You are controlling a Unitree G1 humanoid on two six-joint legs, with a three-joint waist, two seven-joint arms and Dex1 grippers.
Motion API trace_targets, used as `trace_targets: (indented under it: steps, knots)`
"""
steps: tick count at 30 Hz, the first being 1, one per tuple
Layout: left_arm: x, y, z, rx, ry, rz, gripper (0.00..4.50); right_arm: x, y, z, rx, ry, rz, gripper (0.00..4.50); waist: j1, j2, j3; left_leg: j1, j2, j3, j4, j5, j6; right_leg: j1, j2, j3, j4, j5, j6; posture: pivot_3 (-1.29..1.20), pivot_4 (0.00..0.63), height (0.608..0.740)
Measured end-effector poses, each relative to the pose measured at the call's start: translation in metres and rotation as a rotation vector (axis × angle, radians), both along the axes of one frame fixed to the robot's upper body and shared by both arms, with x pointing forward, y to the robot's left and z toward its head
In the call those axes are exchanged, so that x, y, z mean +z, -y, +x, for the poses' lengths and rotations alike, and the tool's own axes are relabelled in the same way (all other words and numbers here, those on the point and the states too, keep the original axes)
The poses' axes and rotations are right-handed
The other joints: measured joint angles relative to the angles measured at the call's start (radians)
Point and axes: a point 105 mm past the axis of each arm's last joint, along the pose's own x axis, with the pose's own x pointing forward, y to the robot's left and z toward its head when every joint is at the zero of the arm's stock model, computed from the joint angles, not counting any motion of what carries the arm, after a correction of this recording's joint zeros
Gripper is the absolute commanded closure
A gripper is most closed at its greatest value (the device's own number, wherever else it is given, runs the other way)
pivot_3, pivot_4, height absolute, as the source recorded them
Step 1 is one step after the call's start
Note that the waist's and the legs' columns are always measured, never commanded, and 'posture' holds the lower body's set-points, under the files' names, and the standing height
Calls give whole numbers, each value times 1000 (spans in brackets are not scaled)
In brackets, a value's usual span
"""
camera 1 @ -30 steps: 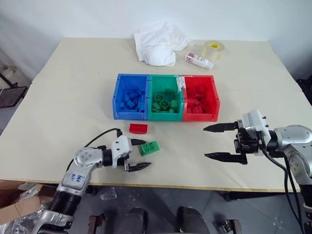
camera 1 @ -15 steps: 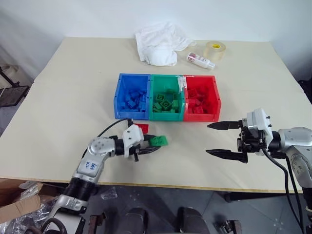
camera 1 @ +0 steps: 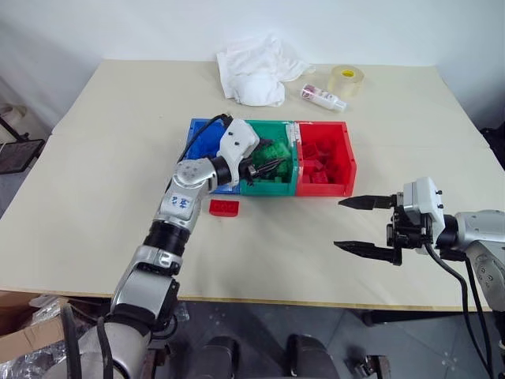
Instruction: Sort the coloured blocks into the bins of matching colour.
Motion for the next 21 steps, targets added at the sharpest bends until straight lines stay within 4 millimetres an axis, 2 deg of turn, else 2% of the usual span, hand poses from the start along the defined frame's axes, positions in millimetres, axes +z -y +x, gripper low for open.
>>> trace_targets:
  steps: [2,4,6,8,12,14,17,21]
  knots:
    - [0,-1,2,-5,9,3,160,0,0,0,-3,1,1,0,-1,0,0,0,0,0,0,0,0,-1,0,0,0,0,0,0,150,740]
    - [0,-3,0,-22,18,10,73,0,0,0,-3,1,1,0,-1,0,0,0,0,0,0,0,0,-1,0,0,0,0,0,0,150,740]
    - [1,-15,-6,-45,41,32,73,0,0,0,-2,2,0,0,-5,0,0,0,1,1,0,0,0,-1,0,0,0,0,0,0,150,740]
    - [-3,-33,-17,-73,45,59,73,0,0,0,-1,0,1,0,-10,0,0,0,2,0,-1,0,0,-2,0,0,1,0,0,0,150,740]
    - [-26,-68,-49,-140,-17,138,73,0,-1,1,15,-5,1,0,-15,0,0,0,5,-1,0,0,0,-1,0,1,2,0,0,0,150,740]
    - [-35,-94,-71,-159,-58,180,73,2,-1,5,26,-4,3,0,-20,0,0,0,5,-1,0,0,0,-1,0,1,1,0,0,0,150,740]
    - [-44,-137,-95,-102,-133,232,73,5,-2,11,45,2,5,0,-27,0,0,0,6,-2,-1,0,0,-1,0,1,1,0,-1,0,150,740]
    - [-54,-173,-122,-51,-223,257,73,3,-4,15,70,-11,4,0,-21,0,0,0,5,-4,0,0,0,1,-1,2,-1,0,-1,0,150,740]
